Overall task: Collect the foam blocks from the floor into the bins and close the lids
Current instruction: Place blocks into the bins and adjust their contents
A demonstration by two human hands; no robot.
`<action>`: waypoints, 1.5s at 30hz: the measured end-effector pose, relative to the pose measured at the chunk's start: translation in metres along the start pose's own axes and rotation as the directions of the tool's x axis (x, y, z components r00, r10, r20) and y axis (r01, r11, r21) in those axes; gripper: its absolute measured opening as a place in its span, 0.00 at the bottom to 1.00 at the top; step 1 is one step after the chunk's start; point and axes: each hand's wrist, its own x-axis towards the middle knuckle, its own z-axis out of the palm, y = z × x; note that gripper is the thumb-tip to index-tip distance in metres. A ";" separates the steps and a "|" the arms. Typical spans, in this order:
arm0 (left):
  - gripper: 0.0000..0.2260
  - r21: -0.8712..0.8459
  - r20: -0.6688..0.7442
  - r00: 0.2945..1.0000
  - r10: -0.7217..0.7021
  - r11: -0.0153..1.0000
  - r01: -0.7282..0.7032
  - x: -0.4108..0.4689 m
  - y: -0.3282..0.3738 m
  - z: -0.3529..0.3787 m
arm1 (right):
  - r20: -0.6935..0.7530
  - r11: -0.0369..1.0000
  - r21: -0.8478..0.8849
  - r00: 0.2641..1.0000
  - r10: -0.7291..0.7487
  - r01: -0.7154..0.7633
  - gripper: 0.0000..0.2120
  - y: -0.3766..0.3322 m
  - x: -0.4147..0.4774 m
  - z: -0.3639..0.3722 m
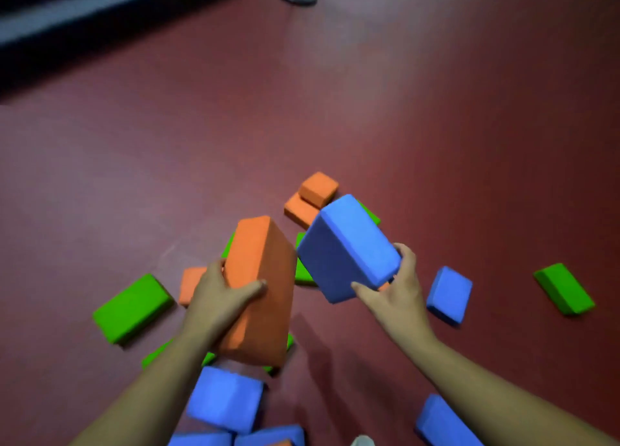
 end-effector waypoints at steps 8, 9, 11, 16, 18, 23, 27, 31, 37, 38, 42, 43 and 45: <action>0.38 0.017 -0.257 0.919 0.299 0.952 -0.306 -0.116 0.083 -0.216 | -0.061 0.992 0.010 0.991 -0.121 0.122 0.39 -0.209 -0.102 -0.092; 0.39 0.022 -0.280 0.907 0.314 0.947 -0.321 -0.130 0.085 -0.236 | -0.077 0.995 0.036 0.993 -0.092 0.095 0.38 -0.229 -0.113 -0.096; 0.39 0.033 -0.331 0.881 0.339 0.937 -0.348 -0.158 0.083 -0.270 | -0.099 0.995 0.068 0.993 -0.069 0.076 0.38 -0.265 -0.132 -0.099; 0.38 0.026 -0.454 0.834 0.314 0.940 -0.339 -0.213 0.065 -0.326 | -0.019 0.976 0.126 0.984 -0.177 0.178 0.39 -0.325 -0.156 -0.094; 0.38 0.020 -0.522 0.800 0.295 0.942 -0.334 -0.233 0.056 -0.341 | 0.024 0.962 0.137 0.970 -0.240 0.235 0.40 -0.344 -0.157 -0.091; 0.38 0.000 -0.685 0.707 0.176 0.970 -0.241 -0.290 0.023 -0.357 | 0.162 0.906 0.208 0.900 -0.404 0.369 0.39 -0.370 -0.169 -0.079; 0.39 -0.058 -0.785 0.618 0.041 0.989 -0.139 -0.347 -0.006 -0.349 | 0.290 0.842 0.295 0.797 -0.530 0.452 0.36 -0.370 -0.190 -0.073; 0.39 -0.149 -0.845 0.524 -0.110 0.988 -0.032 -0.419 -0.048 -0.331 | 0.432 0.786 0.371 0.657 -0.618 0.495 0.34 -0.372 -0.225 -0.059; 0.39 -0.292 -0.899 0.292 -0.327 0.943 0.157 -0.559 -0.132 -0.326 | 0.587 0.709 0.496 0.408 -0.699 0.501 0.35 -0.407 -0.336 -0.019; 0.39 -0.313 -0.904 0.250 -0.347 0.935 0.168 -0.578 -0.144 -0.326 | 0.601 0.699 0.512 0.372 -0.707 0.500 0.36 -0.413 -0.355 -0.013; 0.39 -0.429 -0.887 0.079 -0.454 0.876 0.218 -0.660 -0.197 -0.329 | 0.645 0.660 0.571 0.230 -0.729 0.489 0.36 -0.436 -0.446 0.017; 0.39 -0.462 -0.875 0.041 -0.482 0.858 0.225 -0.680 -0.212 -0.330 | 0.659 0.651 0.582 0.186 -0.729 0.488 0.36 -0.441 -0.470 0.025; 0.39 -0.527 -0.846 -0.038 -0.532 0.824 0.209 -0.723 -0.244 -0.329 | 0.675 0.619 0.615 0.080 -0.734 0.489 0.35 -0.453 -0.525 0.042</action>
